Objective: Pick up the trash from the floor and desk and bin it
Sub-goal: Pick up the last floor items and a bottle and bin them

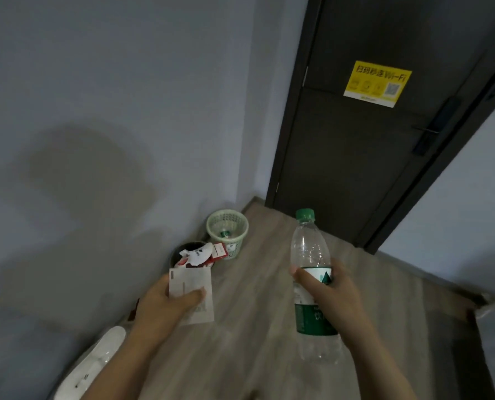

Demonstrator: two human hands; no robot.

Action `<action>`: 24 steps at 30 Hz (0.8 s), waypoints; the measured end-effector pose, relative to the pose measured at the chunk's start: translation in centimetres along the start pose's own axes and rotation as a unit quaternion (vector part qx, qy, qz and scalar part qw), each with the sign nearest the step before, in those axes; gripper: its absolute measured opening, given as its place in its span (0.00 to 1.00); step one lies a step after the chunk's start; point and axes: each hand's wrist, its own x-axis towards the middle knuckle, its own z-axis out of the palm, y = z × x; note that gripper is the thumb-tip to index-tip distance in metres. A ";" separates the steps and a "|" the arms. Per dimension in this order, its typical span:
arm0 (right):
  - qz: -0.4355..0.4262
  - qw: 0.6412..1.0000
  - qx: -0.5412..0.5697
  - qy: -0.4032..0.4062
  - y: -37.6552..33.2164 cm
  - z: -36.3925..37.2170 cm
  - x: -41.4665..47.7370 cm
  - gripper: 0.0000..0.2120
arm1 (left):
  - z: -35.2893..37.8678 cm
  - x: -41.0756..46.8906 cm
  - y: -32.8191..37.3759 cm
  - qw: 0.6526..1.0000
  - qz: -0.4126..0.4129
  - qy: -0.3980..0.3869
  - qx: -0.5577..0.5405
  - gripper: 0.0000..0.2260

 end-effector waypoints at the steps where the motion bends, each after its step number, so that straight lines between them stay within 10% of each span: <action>1: 0.000 1.000 0.004 -0.006 -0.2 0.5 2.0 0.14 | 0.2 1.7 0.2 1.000 -0.001 0.004 0.005 0.09; 24: 0.071 0.983 -0.063 -0.160 -3.2 10.3 41.6 0.22 | 6.4 34.7 3.9 0.977 -0.121 0.112 0.135 0.13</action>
